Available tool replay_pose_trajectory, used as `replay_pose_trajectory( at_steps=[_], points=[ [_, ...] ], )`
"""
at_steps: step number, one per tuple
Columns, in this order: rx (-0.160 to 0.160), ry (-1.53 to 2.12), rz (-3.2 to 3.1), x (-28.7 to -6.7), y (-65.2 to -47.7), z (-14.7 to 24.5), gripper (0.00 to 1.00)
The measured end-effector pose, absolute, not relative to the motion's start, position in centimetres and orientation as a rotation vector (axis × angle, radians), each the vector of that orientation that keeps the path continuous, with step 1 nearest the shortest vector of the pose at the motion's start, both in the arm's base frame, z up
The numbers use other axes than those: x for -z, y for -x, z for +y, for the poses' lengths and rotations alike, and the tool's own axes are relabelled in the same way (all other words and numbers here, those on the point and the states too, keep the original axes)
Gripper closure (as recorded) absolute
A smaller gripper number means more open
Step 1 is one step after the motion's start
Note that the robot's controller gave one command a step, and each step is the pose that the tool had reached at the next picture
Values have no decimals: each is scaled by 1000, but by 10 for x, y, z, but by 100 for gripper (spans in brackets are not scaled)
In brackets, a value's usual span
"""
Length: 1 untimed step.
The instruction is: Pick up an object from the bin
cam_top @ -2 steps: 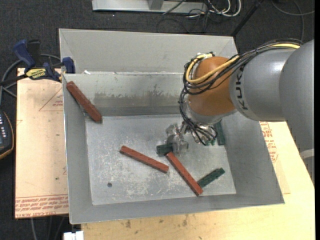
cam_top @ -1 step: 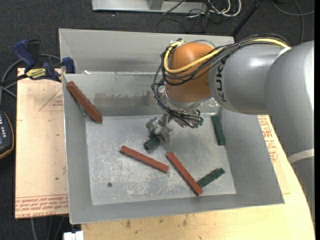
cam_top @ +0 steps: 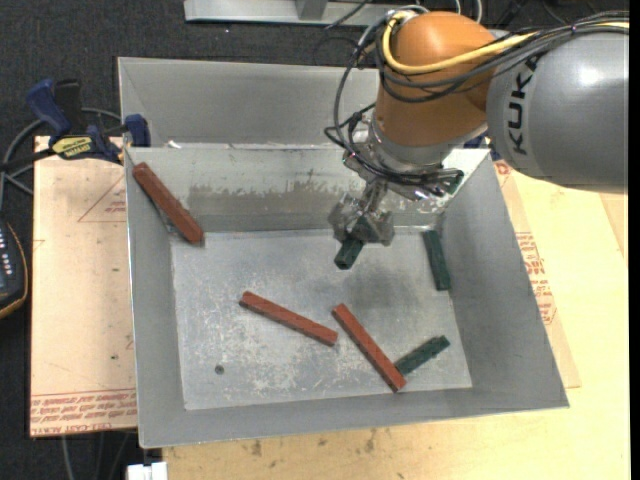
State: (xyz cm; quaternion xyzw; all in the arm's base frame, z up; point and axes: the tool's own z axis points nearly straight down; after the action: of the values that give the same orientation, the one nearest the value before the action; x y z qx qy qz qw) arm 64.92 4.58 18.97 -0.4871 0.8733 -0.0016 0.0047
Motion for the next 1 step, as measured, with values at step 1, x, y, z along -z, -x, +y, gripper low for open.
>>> replay_pose_trajectory(
  at_steps=[1],
  points=[
    [-3,1529,2740,-186,-648,47,100]
  ],
)
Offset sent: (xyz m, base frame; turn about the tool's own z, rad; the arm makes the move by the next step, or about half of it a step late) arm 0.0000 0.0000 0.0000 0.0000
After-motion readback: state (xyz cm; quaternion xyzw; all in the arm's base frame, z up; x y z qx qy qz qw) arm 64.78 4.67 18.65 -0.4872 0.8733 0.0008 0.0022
